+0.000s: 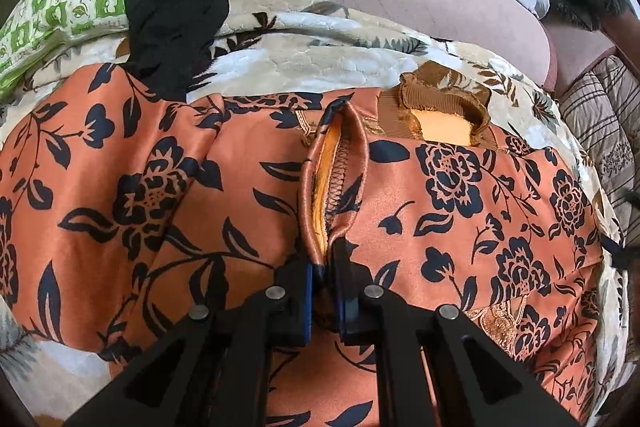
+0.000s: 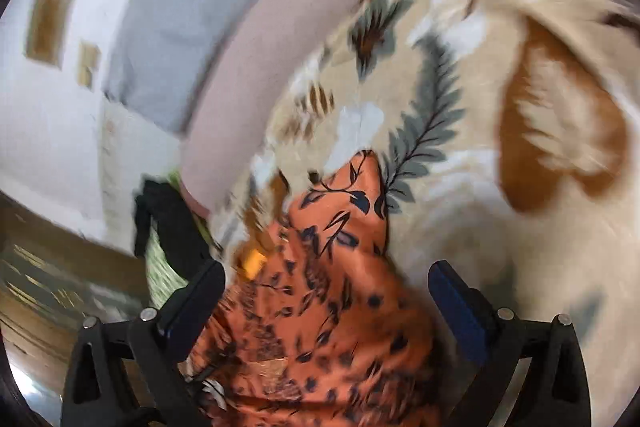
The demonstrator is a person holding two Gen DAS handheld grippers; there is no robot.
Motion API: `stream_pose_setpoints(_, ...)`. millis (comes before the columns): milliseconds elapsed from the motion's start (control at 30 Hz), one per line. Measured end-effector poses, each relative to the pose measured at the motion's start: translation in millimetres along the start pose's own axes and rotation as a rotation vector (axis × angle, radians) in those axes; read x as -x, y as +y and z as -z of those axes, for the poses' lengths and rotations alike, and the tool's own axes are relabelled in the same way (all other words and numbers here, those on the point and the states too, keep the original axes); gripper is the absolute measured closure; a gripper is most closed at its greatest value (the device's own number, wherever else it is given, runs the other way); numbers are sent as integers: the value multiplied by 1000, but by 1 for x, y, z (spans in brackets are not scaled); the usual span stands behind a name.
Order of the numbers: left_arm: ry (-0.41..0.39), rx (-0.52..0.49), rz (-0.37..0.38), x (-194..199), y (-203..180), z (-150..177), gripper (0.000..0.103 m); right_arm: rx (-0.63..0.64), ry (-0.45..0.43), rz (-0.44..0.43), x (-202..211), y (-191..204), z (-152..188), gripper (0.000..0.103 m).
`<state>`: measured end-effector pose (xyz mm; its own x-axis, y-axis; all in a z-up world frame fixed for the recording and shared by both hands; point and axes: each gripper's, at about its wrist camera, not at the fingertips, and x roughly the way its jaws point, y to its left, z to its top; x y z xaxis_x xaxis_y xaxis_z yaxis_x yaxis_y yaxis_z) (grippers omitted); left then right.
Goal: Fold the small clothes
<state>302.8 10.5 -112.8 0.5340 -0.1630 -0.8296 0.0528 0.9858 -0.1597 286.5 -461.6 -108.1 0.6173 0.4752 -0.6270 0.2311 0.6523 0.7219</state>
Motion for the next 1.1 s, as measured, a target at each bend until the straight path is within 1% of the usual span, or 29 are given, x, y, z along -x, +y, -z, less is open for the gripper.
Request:
stream_pose_setpoints(33,0,-2,1,0,0,0,94,33,43,41,-16,2,-5,1)
stream_pose_setpoints(67,1,-3,3,0,1,-1,94,66,88,79,-32,2,-8,5)
stream_pose_setpoints(100,1,-4,3,0,2,-1,94,87,115,132,-44,1,-7,22)
stream_pose_setpoints(133,2,-3,5,-2,3,-2,94,98,115,164,-46,-1,-9,31)
stream_pose_setpoints(167,2,2,8,-3,4,-3,94,96,107,177,-44,-2,-10,52)
stream_pose_setpoints(200,0,5,8,-3,5,-4,94,85,101,158,-38,-5,-10,93)
stream_pose_setpoints(233,-3,2,6,-3,4,-3,94,92,82,168,-31,-2,-9,96)
stream_pose_setpoints(267,-3,-3,-1,-5,4,-3,94,180,10,248,-21,6,-5,96)
stream_pose_setpoints(300,-1,-9,-8,-7,3,-2,94,237,-9,338,-25,8,-2,96)
stream_pose_setpoints(333,-6,-20,-16,-5,1,-1,94,220,48,375,-39,-2,0,94)
stream_pose_setpoints(367,-8,-32,-19,-4,0,-1,94,174,58,319,-38,-12,0,94)
stream_pose_setpoints(433,-15,-54,-22,0,-2,-2,94,93,15,165,-17,-16,-7,92)
stream_pose_setpoints(467,-19,-54,-20,1,-2,-3,94,82,-13,132,-7,-10,-11,91)
stream_pose_setpoints(500,-22,-52,-19,1,-2,-3,94,98,-28,118,-3,-3,-14,86)
stream_pose_setpoints(533,-25,-53,-20,2,-2,-4,94,121,-34,101,-3,6,-17,79)
stream_pose_setpoints(567,-28,-52,-20,2,-2,-5,94,145,-21,90,-7,15,-20,46)
stream_pose_setpoints(600,-27,-51,-20,2,-1,-5,94,167,26,101,-20,23,-25,3)
stream_pose_setpoints(633,-26,-51,-19,2,0,-5,94,177,42,123,-27,25,-27,0)
stream_pose_setpoints(667,-25,-54,-19,2,1,-6,94,178,50,140,-37,26,-32,0)
stream_pose_setpoints(733,-32,-58,-25,4,2,-7,94,121,79,128,-60,15,-40,0)
stream_pose_setpoints(767,-36,-59,-31,5,4,-7,94,93,80,127,-67,9,-44,6)
stream_pose_setpoints(800,-38,-59,-34,5,5,-8,94,100,82,135,-65,6,-46,23)
stream_pose_setpoints(833,-37,-59,-37,4,7,-10,94,116,94,132,-67,9,-45,37)
stream_pose_setpoints(867,-34,-58,-38,2,9,-11,94,130,116,130,-68,12,-44,99)
stream_pose_setpoints(933,-27,-46,-34,-1,11,-11,94,192,96,207,-68,17,-45,98)
stream_pose_setpoints(1000,-22,-70,-54,-5,7,-9,93,248,116,267,-75,12,-39,98)
stream_pose_setpoints(1067,-23,-90,-72,-5,4,-8,93,224,97,264,-72,10,-39,97)
stream_pose_setpoints(1100,-19,-86,-69,-4,5,-9,93,225,65,261,-66,15,-39,95)
